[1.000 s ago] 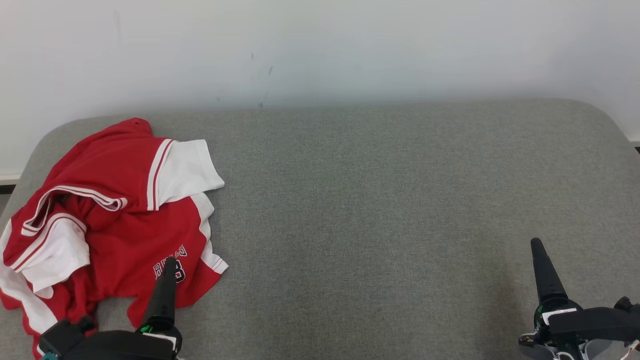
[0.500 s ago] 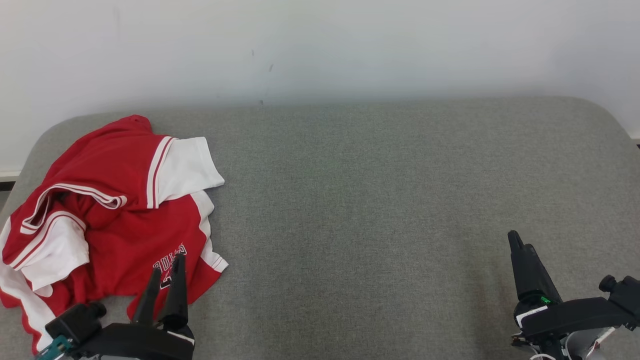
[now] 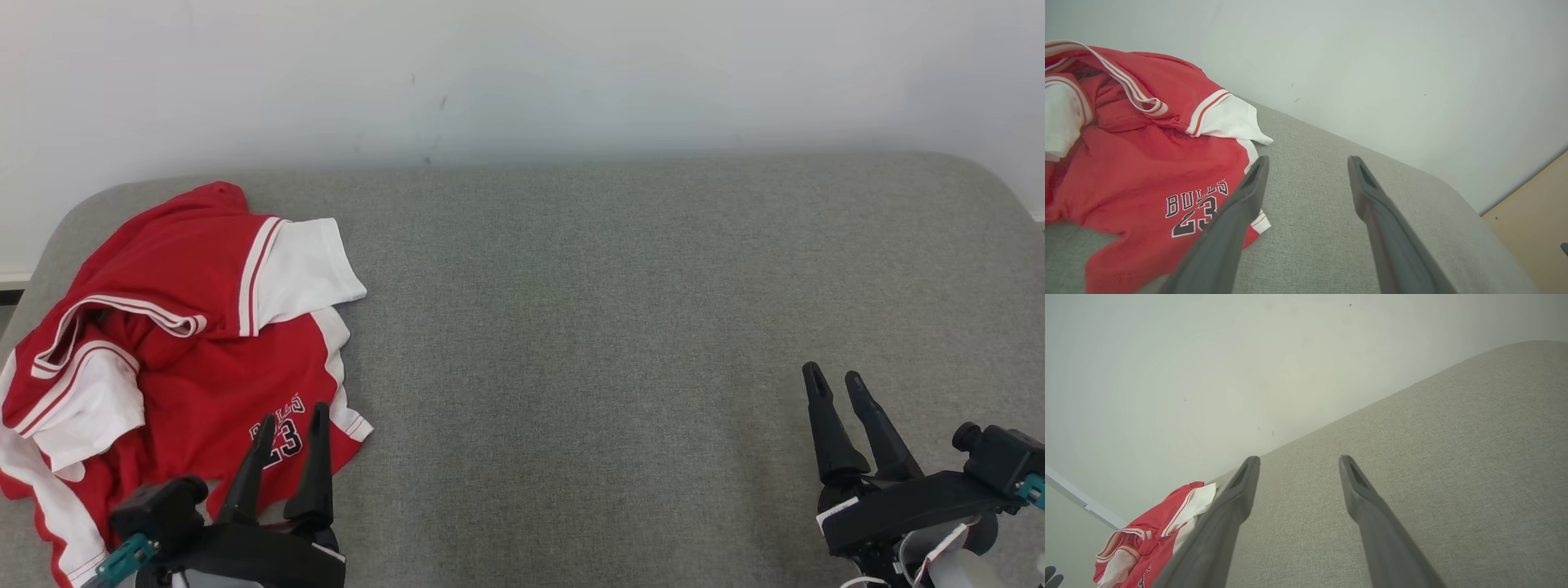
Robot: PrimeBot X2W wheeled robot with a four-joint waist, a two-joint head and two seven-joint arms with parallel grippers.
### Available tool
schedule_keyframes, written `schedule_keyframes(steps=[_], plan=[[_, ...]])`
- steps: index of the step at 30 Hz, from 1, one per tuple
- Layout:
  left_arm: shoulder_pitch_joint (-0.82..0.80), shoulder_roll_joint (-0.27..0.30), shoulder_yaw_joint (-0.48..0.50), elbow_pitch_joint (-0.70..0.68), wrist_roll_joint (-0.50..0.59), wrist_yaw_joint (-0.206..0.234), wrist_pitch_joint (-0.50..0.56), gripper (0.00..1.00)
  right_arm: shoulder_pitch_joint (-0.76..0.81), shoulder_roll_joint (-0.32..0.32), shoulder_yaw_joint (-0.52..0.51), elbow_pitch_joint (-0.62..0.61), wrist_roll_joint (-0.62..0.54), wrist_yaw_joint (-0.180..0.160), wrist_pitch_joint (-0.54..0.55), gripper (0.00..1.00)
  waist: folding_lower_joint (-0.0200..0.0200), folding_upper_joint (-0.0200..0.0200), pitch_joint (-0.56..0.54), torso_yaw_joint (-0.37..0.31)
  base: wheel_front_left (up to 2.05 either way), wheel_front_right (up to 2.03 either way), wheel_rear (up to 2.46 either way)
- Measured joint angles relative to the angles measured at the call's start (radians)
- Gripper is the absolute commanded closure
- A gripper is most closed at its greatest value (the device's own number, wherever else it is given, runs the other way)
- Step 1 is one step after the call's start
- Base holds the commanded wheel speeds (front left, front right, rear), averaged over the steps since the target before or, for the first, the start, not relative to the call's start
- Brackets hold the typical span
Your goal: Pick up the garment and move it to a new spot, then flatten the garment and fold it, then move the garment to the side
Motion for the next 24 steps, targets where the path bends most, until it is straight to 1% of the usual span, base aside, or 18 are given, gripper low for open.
schedule_keyframes(steps=[5,9,11,24], plan=[[0.000,0.003,-0.015,-0.012,0.069,0.008,-0.021,0.00,0.000,-0.012,0.018,0.001,-0.064,-0.016,-0.020,0.00,0.0000,0.0000,0.003,0.001,0.00,0.00,0.00],[-0.002,0.006,-0.022,-0.025,0.121,0.011,-0.031,0.00,-0.005,-0.021,0.035,0.001,-0.111,-0.018,-0.034,0.00,0.0000,0.0000,0.006,0.003,0.00,0.00,0.00],[-0.003,0.007,-0.028,-0.028,0.143,0.016,-0.044,0.00,-0.011,-0.024,0.044,0.001,-0.137,-0.026,-0.038,0.00,0.0000,0.0000,0.008,0.004,0.00,0.00,0.00],[-0.006,0.018,-0.054,-0.057,0.310,0.017,-0.085,0.00,-0.025,-0.048,0.091,-0.014,-0.277,-0.034,-0.082,0.00,0.0000,0.0000,0.018,0.005,0.00,0.00,0.00]])
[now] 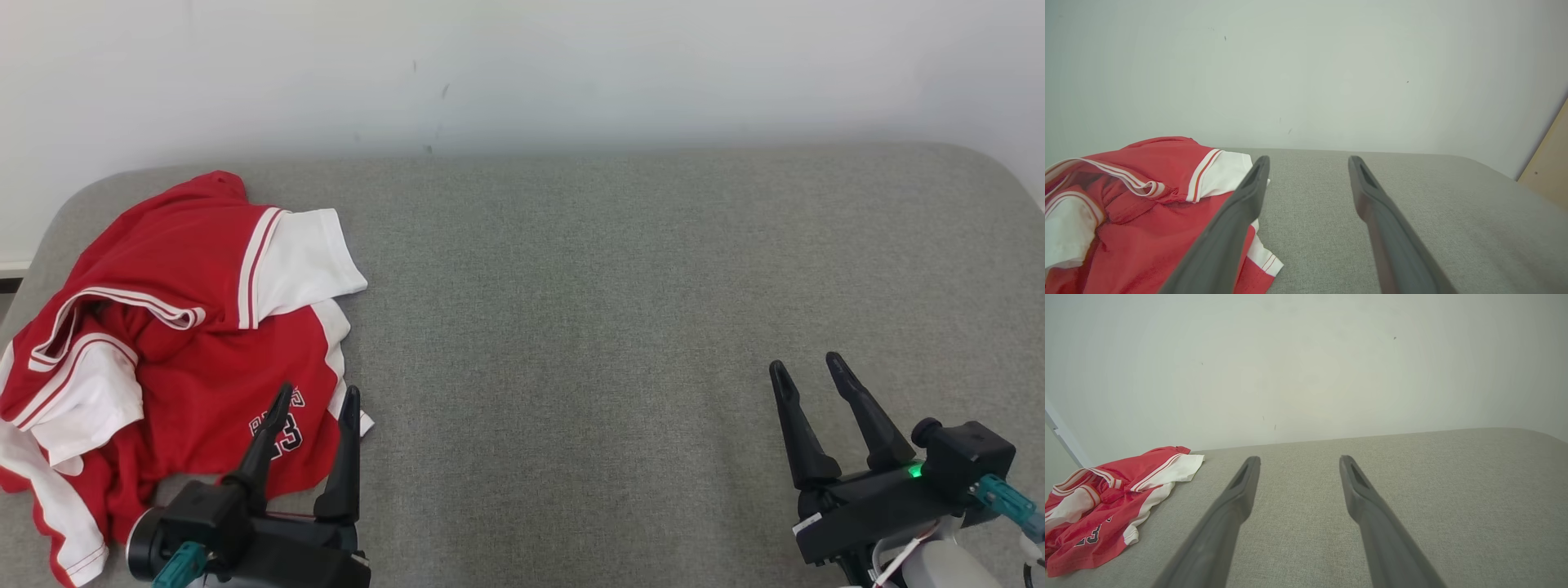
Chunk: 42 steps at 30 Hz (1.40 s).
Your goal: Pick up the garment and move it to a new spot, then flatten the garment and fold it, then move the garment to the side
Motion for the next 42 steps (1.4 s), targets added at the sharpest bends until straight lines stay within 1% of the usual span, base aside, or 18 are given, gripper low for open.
schedule_keyframes(steps=[7,12,23,34,37,42], plan=[[-0.016,0.003,-0.017,-0.011,0.087,0.007,-0.026,0.00,-0.016,-0.012,0.018,-0.011,-0.082,-0.002,-0.026,0.00,0.0000,0.0000,0.004,0.001,0.00,0.00,0.00],[-0.016,0.002,-0.014,-0.011,0.104,0.006,-0.026,0.00,-0.016,-0.012,0.012,-0.012,-0.090,-0.002,-0.029,0.00,0.0000,0.0000,0.004,0.001,0.00,0.00,0.00],[-0.015,-0.006,0.007,-0.010,0.111,-0.002,-0.026,0.00,-0.015,-0.005,-0.015,-0.020,-0.093,-0.005,-0.030,0.00,0.0000,0.0000,0.006,0.001,0.00,0.00,0.00],[-0.016,-0.017,0.016,-0.004,0.118,-0.011,-0.026,0.00,-0.013,0.008,-0.031,-0.021,-0.101,0.000,-0.030,0.00,0.0000,0.0000,0.005,0.007,0.00,0.00,0.00],[-0.016,-0.021,0.016,0.002,0.119,-0.020,-0.026,0.00,-0.010,0.012,-0.040,-0.023,-0.102,0.002,-0.030,0.00,0.0000,0.0000,0.003,0.012,0.00,0.00,0.00],[-0.018,-0.030,0.018,0.012,0.120,-0.021,-0.026,0.00,0.001,0.012,-0.051,-0.029,-0.103,0.006,-0.030,0.00,0.0000,0.0000,0.004,0.029,0.00,0.00,0.00]])
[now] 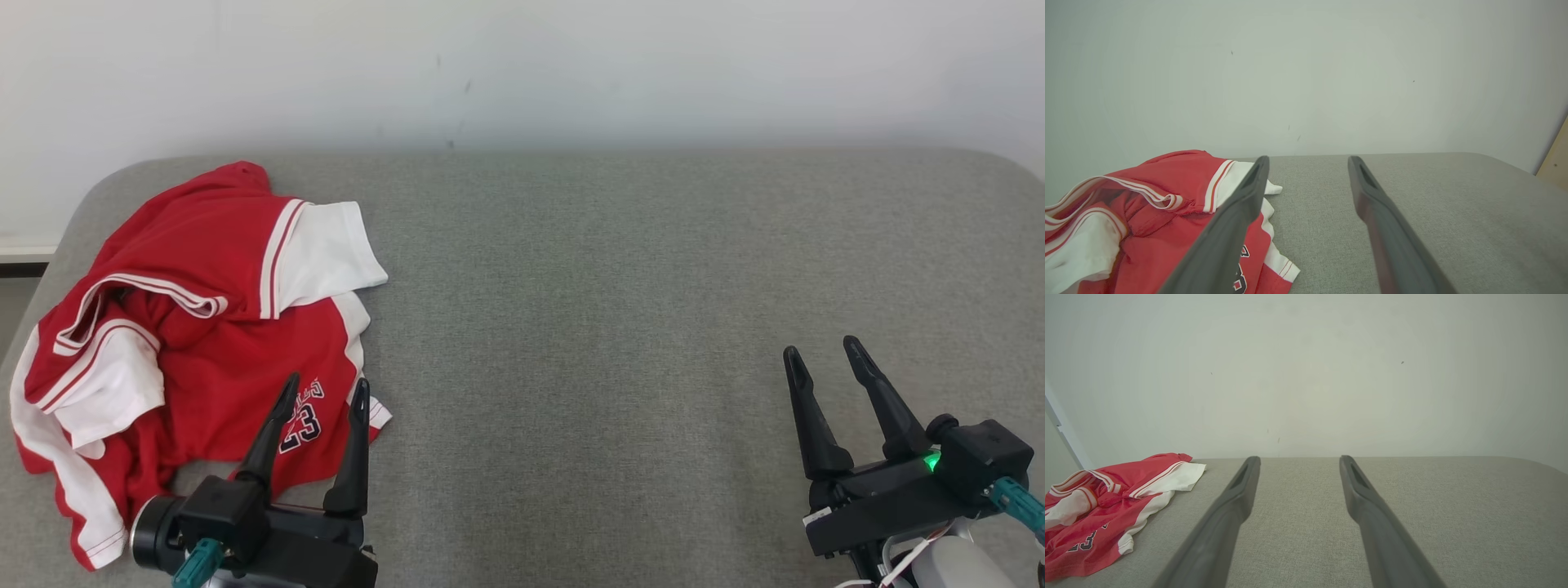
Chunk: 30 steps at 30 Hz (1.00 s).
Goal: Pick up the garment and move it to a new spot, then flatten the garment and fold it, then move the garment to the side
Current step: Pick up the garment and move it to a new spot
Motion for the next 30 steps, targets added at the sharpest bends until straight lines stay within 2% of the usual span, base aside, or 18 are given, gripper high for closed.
schedule_keyframes(steps=[14,30], plan=[[-0.003,-0.016,0.017,0.024,0.008,-0.009,0.000,0.00,0.011,0.009,-0.008,-0.010,-0.007,0.019,0.000,0.00,0.0000,0.0000,0.002,0.072,0.00,0.00,0.00],[-0.017,-0.024,0.030,0.047,0.018,-0.017,0.000,0.00,0.027,0.024,-0.011,-0.008,-0.008,0.043,0.000,0.00,0.0000,0.0000,-0.004,0.212,0.00,0.00,0.00]])
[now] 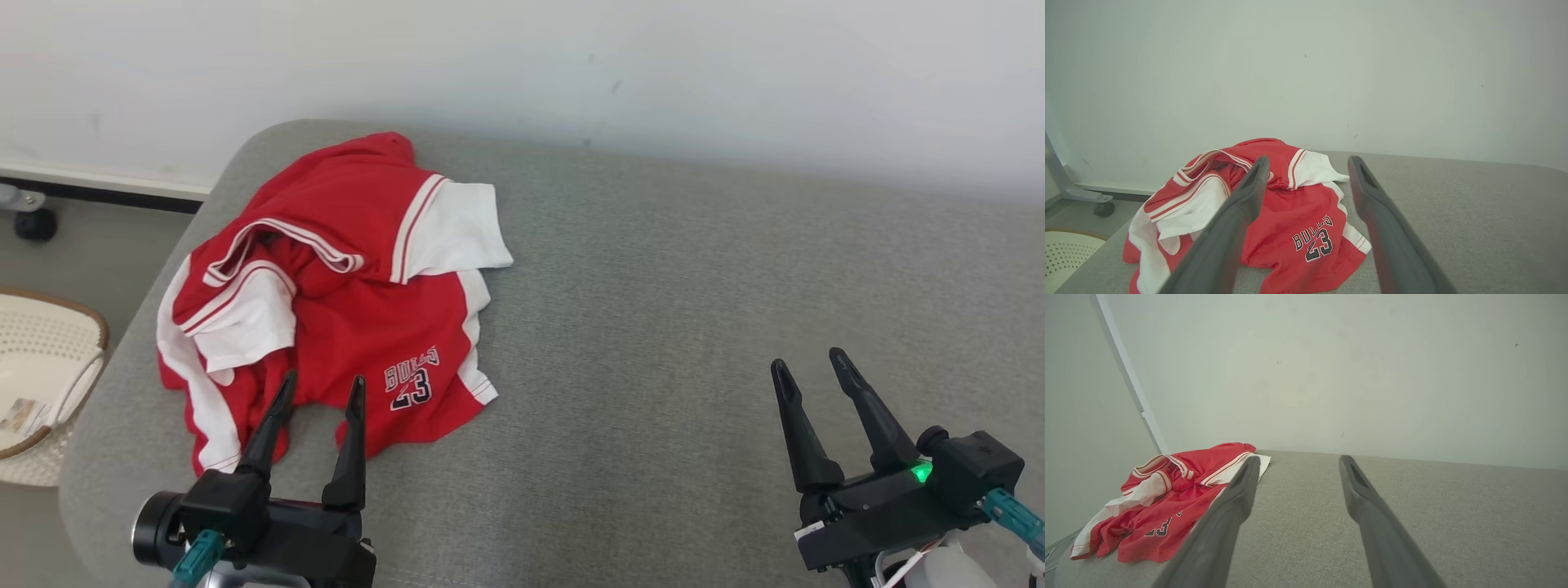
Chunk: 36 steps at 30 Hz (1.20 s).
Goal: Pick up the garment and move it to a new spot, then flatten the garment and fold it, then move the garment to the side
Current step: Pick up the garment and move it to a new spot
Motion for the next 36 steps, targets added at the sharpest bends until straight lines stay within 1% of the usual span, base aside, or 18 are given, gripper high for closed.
schedule_keyframes(steps=[13,23,28,36], plan=[[0.002,-0.009,0.033,0.015,0.000,0.001,0.000,0.00,0.000,0.015,0.003,0.005,-0.009,0.013,0.000,0.00,0.0000,0.0000,-0.005,0.109,0.00,0.00,0.00],[0.003,-0.012,0.055,0.026,0.000,0.002,0.000,0.00,0.000,0.025,0.002,0.008,-0.010,0.018,0.000,0.00,0.0000,0.0000,-0.008,0.168,0.00,0.00,0.00],[0.006,-0.012,0.066,0.029,0.000,0.002,0.000,0.00,-0.002,0.032,0.006,0.014,-0.019,0.022,0.000,0.00,0.0000,0.0000,-0.012,0.189,0.00,0.00,0.00],[0.024,-0.015,0.077,0.028,0.000,0.002,0.000,0.00,-0.002,0.041,0.009,0.021,-0.026,0.026,0.000,0.00,0.0000,-0.0001,-0.015,0.198,0.00,0.00,0.00]])
